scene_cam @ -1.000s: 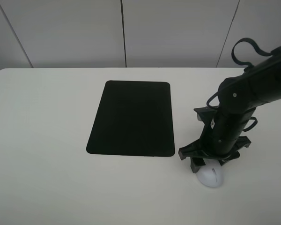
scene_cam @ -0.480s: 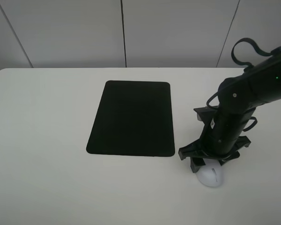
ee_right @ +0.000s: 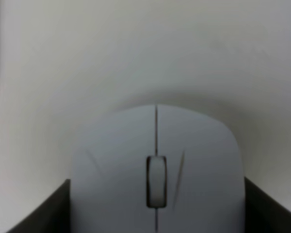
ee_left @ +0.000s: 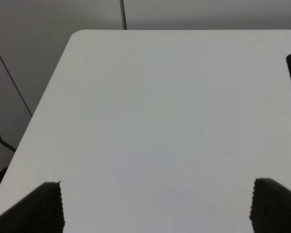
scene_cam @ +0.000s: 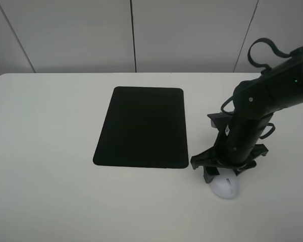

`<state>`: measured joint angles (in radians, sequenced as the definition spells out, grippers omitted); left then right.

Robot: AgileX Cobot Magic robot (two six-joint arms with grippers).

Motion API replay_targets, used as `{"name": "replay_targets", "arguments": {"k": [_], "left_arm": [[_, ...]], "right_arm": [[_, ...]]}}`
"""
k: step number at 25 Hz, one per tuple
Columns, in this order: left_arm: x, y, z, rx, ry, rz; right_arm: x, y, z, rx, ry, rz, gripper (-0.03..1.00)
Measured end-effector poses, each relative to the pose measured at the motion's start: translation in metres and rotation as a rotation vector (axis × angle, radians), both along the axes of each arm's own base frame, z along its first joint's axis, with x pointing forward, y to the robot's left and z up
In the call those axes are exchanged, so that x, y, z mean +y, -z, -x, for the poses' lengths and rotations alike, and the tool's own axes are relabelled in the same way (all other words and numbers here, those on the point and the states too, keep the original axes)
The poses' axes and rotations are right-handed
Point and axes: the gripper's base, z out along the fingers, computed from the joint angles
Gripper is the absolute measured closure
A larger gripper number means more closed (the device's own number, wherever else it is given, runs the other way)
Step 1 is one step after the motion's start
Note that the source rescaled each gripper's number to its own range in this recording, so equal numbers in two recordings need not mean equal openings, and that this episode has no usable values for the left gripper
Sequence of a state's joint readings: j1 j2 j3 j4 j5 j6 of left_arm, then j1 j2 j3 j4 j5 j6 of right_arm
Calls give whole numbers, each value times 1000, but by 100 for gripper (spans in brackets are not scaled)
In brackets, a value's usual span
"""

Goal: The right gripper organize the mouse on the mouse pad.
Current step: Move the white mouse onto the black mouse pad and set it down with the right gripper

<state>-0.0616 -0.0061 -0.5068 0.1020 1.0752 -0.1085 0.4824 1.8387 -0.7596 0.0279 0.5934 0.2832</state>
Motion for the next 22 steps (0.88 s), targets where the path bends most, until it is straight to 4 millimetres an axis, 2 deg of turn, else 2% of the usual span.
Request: {"name": "replay_targets", "arguments": {"k": [6, 12, 17, 22], "left_arm": [[0, 0, 0, 0, 0, 0], [0, 0, 0, 0, 0, 0], [0, 0, 0, 0, 0, 0], [0, 0, 0, 0, 0, 0]], "right_arm": [[12, -35, -22, -69, 8, -37, 97], [29, -68, -58, -148, 15, -61, 97], [46, -68, -93, -173, 69, -49, 97], [82, -58, -122, -191, 56, -33, 97]]}}
